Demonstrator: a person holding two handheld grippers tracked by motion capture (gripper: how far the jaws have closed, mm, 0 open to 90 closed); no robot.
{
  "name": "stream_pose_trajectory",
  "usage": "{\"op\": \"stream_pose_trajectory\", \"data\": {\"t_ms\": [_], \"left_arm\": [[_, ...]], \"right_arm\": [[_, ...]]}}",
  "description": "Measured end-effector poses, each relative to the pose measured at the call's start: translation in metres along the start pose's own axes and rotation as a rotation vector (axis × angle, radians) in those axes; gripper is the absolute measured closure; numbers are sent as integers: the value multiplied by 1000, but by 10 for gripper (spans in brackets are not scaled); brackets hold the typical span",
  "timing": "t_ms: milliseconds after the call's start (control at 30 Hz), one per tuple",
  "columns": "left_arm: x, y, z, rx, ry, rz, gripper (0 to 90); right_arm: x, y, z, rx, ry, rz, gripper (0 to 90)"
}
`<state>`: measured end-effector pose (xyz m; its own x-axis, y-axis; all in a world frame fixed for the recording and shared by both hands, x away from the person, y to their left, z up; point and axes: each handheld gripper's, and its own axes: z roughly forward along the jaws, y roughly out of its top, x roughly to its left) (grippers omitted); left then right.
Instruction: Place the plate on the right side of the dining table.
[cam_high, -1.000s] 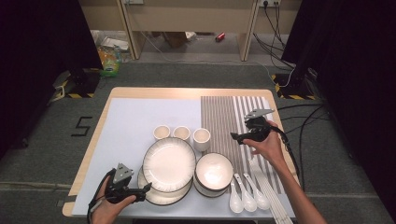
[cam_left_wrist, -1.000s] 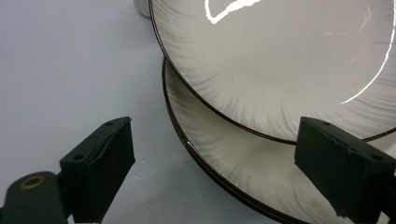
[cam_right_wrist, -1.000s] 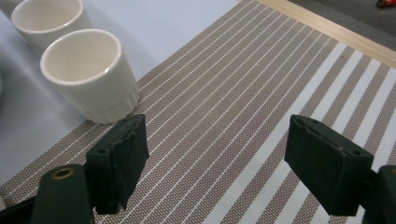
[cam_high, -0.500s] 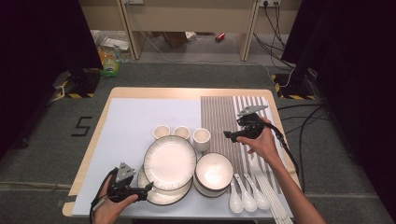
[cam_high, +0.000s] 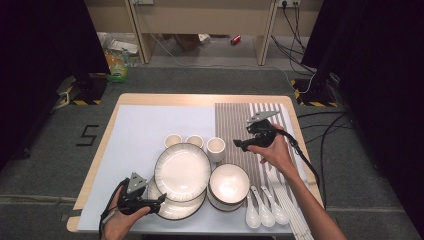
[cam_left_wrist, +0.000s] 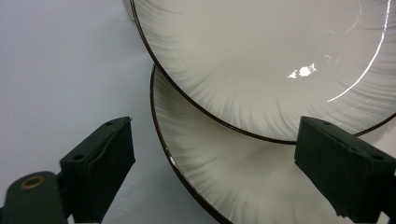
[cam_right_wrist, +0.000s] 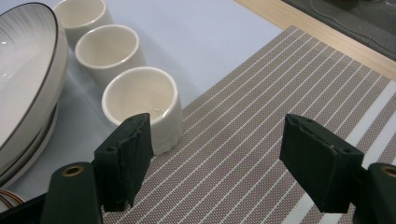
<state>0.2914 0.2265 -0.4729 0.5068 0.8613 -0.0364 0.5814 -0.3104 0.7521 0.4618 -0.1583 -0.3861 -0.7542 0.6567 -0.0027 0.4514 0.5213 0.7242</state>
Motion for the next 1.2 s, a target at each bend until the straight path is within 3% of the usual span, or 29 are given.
{"op": "stream_pose_trajectory", "data": {"t_ms": [767,1200], "left_arm": [[-2,7,9,10,37,32,116],[-1,7,12,6,41,24,112]], "right_arm": [[16,20,9,-25,68,-33,321],[27,35,18,-24,108,-62,348]]}}
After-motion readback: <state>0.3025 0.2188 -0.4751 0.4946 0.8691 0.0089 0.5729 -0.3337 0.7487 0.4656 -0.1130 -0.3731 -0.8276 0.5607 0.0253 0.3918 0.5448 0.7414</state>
